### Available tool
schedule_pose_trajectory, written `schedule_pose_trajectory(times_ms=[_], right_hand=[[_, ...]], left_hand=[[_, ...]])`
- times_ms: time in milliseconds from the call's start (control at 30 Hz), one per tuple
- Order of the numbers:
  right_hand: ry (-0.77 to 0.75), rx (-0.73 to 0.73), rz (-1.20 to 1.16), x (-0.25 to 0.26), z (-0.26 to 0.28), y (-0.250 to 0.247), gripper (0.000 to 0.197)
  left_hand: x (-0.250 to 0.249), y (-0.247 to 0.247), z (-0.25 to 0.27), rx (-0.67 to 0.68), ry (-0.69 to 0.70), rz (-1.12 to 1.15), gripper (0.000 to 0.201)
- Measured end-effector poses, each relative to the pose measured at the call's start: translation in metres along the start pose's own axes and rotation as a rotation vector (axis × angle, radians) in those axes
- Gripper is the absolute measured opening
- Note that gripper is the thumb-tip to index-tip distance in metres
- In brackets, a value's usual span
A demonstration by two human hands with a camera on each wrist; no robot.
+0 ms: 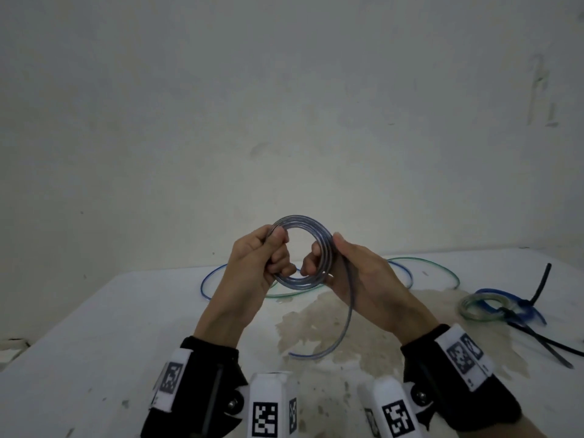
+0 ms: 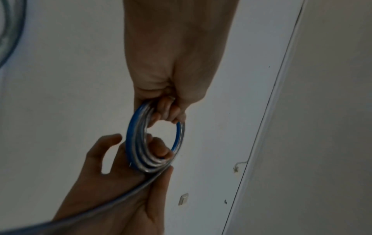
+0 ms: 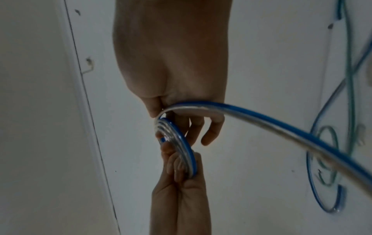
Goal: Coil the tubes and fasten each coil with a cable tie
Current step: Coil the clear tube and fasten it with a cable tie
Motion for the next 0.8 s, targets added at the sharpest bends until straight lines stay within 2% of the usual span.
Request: schedule_pose_trajectory(times_ms=[200, 333, 400, 533, 600, 700, 800], right_hand=[[-0.009, 0.015, -0.215, 0.002, -0.001, 0.004, 0.041], [-0.044, 0.018, -0.331, 0.008, -0.001, 0.002, 0.027], [-0.048, -0.004, -0.293, 0.011, 0.000, -0.002, 0.026], [-0.025, -0.062, -0.092, 0.020, 0.006, -0.005, 0.026], [0.006, -0.076, -0.017, 0.021, 0.006, -0.004, 0.027], [-0.001, -0.153, 0.262, 0.019, 0.005, -0.006, 0.031], [-0.117, -0.294, 0.815, 0.015, 0.002, -0.004, 0.029]], left_hand=[[0.000, 0.007, -0.002, -0.060, 0.090, 0.076, 0.021], [0.004, 0.009, -0.001, 0.016, 0.116, 0.056, 0.027], [0.006, 0.004, -0.001, 0.082, 0.087, -0.003, 0.029], [0.003, -0.009, 0.004, 0.258, -0.004, -0.188, 0.023], [0.001, -0.007, 0.006, 0.293, -0.036, -0.261, 0.018], [0.001, 0.000, 0.004, 0.212, -0.013, -0.265, 0.014], [0.005, 0.007, 0.000, 0.078, 0.023, -0.154, 0.019]])
Point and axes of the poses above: each hand's wrist, its own z-axis away from the middle knuckle, its own y-axis out of the palm, x = y × z, the point moved 2 cm from there along -z, towards the middle knuckle, and after that the axes turned 15 degrees about x, right-handed, at the moved point
